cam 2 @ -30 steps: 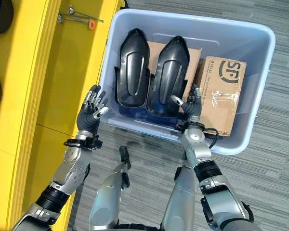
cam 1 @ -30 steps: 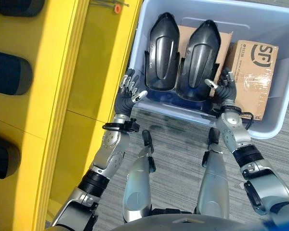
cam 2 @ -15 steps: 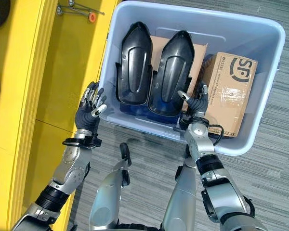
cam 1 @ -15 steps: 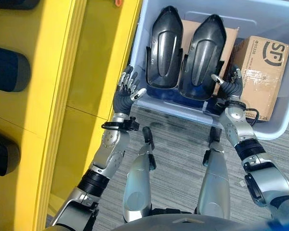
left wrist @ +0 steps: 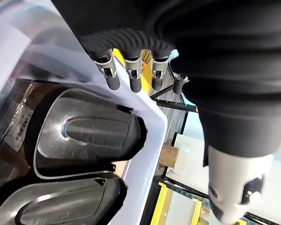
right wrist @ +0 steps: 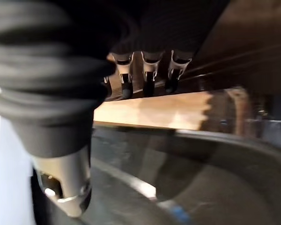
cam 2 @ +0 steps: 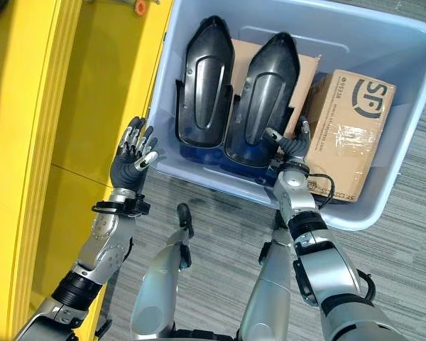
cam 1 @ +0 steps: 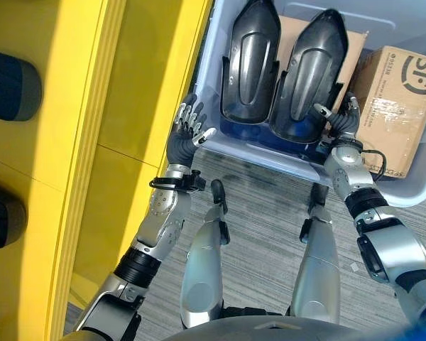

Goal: Move parts from the plastic box to the shelf.

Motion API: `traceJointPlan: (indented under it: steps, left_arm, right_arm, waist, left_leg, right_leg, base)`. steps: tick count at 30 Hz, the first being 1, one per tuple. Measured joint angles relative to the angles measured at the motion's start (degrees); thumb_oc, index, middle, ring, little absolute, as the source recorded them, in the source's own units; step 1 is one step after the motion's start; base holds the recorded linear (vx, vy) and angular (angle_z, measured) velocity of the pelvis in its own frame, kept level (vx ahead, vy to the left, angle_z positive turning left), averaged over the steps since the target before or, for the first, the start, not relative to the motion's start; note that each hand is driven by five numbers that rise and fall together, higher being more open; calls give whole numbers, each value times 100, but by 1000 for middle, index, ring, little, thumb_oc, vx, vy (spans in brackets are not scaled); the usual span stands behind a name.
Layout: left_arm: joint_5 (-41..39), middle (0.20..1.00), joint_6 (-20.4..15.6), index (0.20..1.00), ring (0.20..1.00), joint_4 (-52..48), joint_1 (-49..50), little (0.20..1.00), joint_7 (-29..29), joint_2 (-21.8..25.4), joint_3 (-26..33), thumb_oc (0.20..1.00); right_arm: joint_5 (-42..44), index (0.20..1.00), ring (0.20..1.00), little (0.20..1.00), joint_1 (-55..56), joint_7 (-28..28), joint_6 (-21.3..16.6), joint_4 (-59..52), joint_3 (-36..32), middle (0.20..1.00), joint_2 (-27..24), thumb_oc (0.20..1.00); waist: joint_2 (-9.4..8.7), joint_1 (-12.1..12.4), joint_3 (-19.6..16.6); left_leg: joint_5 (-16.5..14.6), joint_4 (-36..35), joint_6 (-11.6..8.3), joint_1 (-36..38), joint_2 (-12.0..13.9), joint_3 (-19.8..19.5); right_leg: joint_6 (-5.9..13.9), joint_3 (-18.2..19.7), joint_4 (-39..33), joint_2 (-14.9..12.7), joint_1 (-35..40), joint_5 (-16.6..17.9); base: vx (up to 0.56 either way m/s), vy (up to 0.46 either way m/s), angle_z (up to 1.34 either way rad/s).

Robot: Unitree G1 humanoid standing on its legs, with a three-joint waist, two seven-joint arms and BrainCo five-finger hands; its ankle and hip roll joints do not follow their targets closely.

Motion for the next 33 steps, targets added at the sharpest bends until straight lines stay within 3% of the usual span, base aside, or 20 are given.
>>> traceJointPlan:
  steps: [14,19,20,21,33]
  left_arm:
    - [11,1000,-91,1000,1000,-3,-141,1000,241,30,-83,1000]
    - [19,1000,-99,1000,1000,-2,-223,1000,379,69,-190,1000]
    - [34,1000,-104,1000,1000,-3,-232,1000,431,99,-187,1000]
    - [85,1000,-114,1000,1000,-2,-243,1000,475,89,-184,1000]
    - [101,1000,-113,1000,1000,3,-312,1000,491,105,-187,1000]
  right_arm:
    - [27,1000,1000,1000,-797,-173,168,1505,68,1000,0,1000]
    - [32,1000,1000,1000,-965,-275,199,1915,13,1000,-99,1000]
    - [16,363,363,363,-971,-282,209,1923,36,363,-137,363]
    - [14,200,200,200,-978,-374,209,1931,124,200,-157,200]
    - [-189,200,200,200,-976,-834,221,1619,72,200,-211,200]
  waist:
    - [-98,141,59]
    - [-129,176,77]
    - [-129,181,77]
    - [-126,174,73]
    - [-131,151,77]
  left_leg:
    - [52,22,37,-234,-53,-178]
    - [89,105,51,-394,-109,-403]
    - [89,114,53,-415,-142,-430]
    - [114,117,60,-482,-147,-478]
    - [153,146,78,-568,-151,-458]
  right_leg:
    - [3,-189,-47,-92,-53,44]
    - [18,-373,-45,-179,2,52]
    - [43,-374,-61,-203,12,66]
    - [36,-437,-129,-201,19,113]
    - [38,-423,-253,-200,-23,247]
  base:
    - [16,10,5]
    - [25,18,20]
    - [112,23,13]
    - [21,29,12]
    - [-1,15,0]
